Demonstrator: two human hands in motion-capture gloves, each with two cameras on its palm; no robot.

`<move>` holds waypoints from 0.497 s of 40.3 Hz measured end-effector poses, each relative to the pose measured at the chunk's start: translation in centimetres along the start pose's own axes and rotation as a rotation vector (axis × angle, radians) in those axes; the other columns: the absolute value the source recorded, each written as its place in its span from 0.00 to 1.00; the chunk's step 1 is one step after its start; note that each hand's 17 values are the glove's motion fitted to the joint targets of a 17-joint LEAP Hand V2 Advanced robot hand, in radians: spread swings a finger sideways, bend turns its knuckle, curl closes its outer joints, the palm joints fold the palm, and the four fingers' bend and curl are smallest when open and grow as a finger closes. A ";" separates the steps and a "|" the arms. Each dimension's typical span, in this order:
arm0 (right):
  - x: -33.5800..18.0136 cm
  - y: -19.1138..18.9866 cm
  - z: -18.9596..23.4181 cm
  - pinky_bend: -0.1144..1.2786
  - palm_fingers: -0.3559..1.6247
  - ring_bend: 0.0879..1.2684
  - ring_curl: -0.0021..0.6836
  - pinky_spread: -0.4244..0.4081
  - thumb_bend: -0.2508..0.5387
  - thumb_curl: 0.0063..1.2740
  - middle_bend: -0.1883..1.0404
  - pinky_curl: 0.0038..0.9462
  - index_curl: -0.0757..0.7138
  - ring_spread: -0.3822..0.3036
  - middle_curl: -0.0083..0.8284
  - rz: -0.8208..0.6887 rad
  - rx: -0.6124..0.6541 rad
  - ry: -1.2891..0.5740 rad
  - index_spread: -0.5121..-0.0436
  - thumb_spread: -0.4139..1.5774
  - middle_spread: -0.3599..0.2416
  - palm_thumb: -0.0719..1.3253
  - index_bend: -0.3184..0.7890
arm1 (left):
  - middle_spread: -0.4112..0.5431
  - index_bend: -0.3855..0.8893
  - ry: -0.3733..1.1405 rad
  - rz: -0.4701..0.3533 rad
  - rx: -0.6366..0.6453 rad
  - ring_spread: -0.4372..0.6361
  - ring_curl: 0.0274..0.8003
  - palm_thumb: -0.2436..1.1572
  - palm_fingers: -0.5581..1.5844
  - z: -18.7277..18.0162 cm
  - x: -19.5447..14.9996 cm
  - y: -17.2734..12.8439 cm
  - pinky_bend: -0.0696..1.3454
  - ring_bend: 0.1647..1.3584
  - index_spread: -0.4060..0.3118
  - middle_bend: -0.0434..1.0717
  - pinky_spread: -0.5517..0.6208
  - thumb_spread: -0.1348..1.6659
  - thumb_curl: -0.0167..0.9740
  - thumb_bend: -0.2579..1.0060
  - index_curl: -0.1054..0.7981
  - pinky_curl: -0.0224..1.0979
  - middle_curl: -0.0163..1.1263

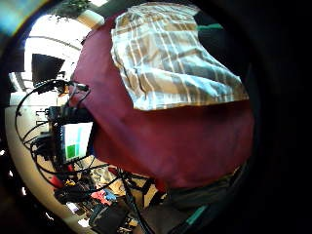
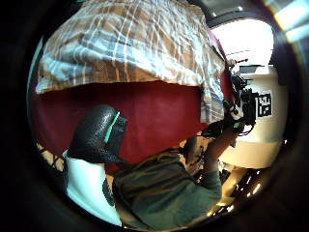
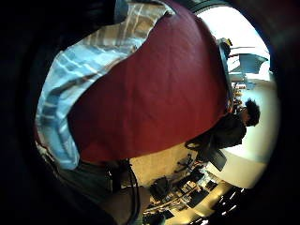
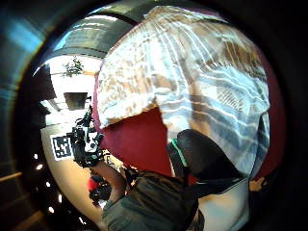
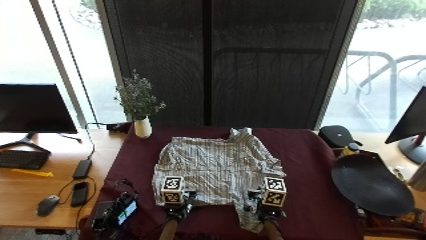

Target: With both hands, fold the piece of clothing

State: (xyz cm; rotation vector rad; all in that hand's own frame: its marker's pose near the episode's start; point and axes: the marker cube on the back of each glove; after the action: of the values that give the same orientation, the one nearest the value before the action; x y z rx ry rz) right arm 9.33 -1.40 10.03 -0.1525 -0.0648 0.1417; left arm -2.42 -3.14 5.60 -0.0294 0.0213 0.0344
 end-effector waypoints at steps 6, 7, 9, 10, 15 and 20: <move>1.2 -1.2 2.5 0.53 0.28 0.19 0.41 0.82 0.35 0.23 0.31 0.38 0.37 0.79 0.41 0.013 -0.073 -0.009 0.42 0.78 0.65 0.43 0.39 | 0.46 0.41 -0.013 0.011 -0.031 0.55 0.38 0.49 0.43 2.8 -0.4 -2.0 0.37 0.34 0.46 0.21 0.69 0.68 0.33 0.19 0.42 0.31 0.35; 1.3 -1.3 2.9 0.54 0.28 0.19 0.42 0.82 0.35 0.23 0.31 0.38 0.37 0.78 0.41 0.014 -0.083 -0.008 0.43 0.78 0.65 0.43 0.39 | 0.46 0.41 -0.007 0.016 -0.035 0.55 0.39 0.49 0.43 3.1 -0.4 -2.3 0.37 0.34 0.47 0.21 0.69 0.68 0.33 0.19 0.43 0.31 0.35; 1.5 -1.4 3.4 0.55 0.27 0.19 0.42 0.81 0.33 0.24 0.31 0.38 0.37 0.78 0.41 0.015 -0.099 0.001 0.43 0.77 0.65 0.44 0.39 | 0.47 0.40 0.005 0.013 -0.053 0.56 0.39 0.49 0.43 3.1 -0.2 -2.1 0.38 0.34 0.47 0.20 0.68 0.68 0.33 0.19 0.43 0.32 0.35; 1.6 -1.4 3.6 0.55 0.27 0.19 0.42 0.81 0.33 0.24 0.31 0.38 0.37 0.78 0.41 0.015 -0.104 0.007 0.43 0.77 0.65 0.44 0.39 | 0.47 0.40 0.005 0.006 -0.066 0.56 0.39 0.49 0.43 2.8 -0.2 -1.7 0.38 0.34 0.47 0.20 0.68 0.68 0.33 0.19 0.43 0.32 0.35; 1.7 -1.7 4.5 0.56 0.31 0.20 0.43 0.76 0.32 0.25 0.30 0.38 0.39 0.75 0.41 0.004 -0.102 -0.003 0.43 0.77 0.64 0.48 0.42 | 0.48 0.41 -0.009 0.013 0.013 0.56 0.39 0.49 0.43 1.7 -0.1 -1.8 0.40 0.35 0.48 0.21 0.67 0.69 0.33 0.19 0.43 0.33 0.36; 1.5 -1.9 4.2 0.50 0.38 0.24 0.45 0.72 0.34 0.26 0.31 0.36 0.44 0.65 0.41 0.005 -0.034 0.025 0.41 0.77 0.56 0.53 0.48 | 0.45 0.47 0.010 0.027 0.052 0.54 0.37 0.48 0.48 4.6 -0.4 -3.6 0.39 0.32 0.44 0.22 0.64 0.71 0.32 0.19 0.47 0.33 0.36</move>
State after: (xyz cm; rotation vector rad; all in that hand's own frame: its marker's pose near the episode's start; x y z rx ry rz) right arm 10.72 -2.41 14.54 -0.1885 -0.0421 0.1434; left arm -2.62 -6.61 10.29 0.0225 0.0328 0.0603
